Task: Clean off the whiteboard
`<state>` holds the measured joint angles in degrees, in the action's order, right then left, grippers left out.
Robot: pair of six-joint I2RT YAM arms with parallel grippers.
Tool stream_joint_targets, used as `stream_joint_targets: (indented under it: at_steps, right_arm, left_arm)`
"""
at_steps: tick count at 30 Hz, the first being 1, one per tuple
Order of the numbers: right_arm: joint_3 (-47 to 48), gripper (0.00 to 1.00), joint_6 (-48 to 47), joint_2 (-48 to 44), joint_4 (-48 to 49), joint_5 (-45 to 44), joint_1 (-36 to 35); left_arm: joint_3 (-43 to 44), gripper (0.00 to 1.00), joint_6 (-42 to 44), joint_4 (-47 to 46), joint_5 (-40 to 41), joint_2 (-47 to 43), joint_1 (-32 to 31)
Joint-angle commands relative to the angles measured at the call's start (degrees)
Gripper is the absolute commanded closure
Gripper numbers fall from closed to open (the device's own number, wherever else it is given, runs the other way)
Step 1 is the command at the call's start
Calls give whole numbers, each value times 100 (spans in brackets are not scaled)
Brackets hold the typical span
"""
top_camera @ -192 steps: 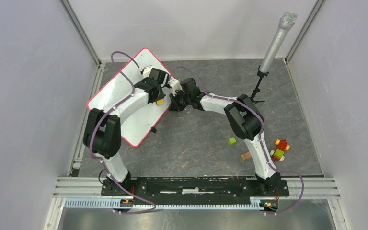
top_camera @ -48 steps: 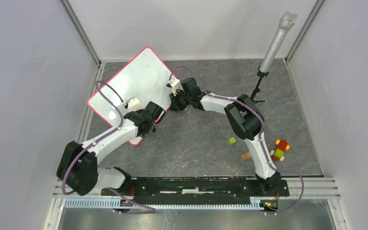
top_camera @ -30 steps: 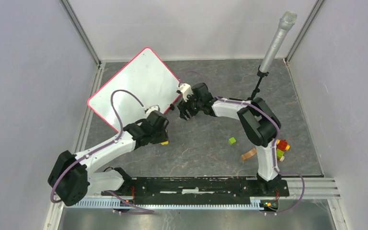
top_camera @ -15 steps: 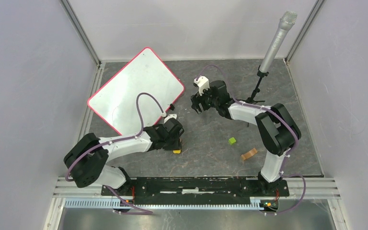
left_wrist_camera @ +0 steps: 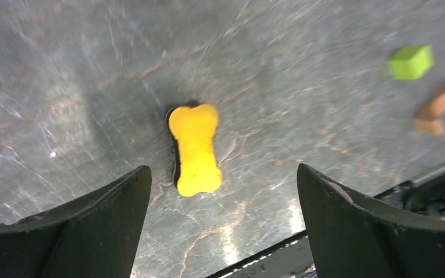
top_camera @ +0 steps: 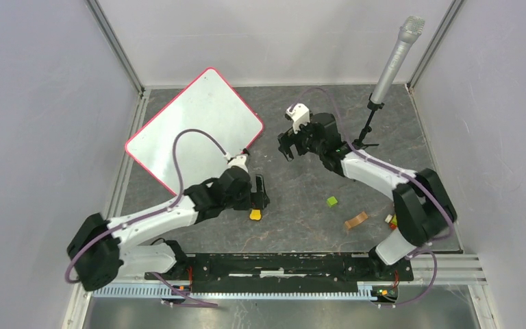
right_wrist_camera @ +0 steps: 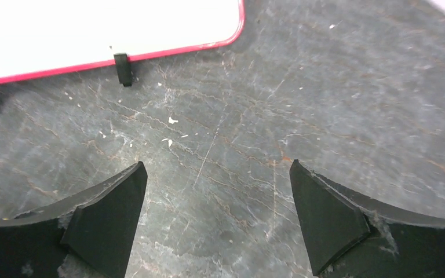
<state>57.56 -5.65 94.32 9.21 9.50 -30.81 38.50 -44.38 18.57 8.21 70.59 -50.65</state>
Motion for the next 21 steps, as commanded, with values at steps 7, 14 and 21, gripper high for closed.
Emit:
stream_joint_targets:
  at_steps: [7, 14, 21]
  right_arm:
    - [-920, 2, 86, -3046, -2173, -1728, -318]
    - [-625, 2, 228, -5273, -3841, -1871, -327]
    - [-196, 2, 521, -6484, -4601, -1918, -329]
  left_arm:
    - [471, 0, 1534, -2, 665, -1747, -15]
    - [985, 0, 2006, 42, 460, -2820, -15]
    - [1744, 0, 2404, 156, 440, -3786, -15]
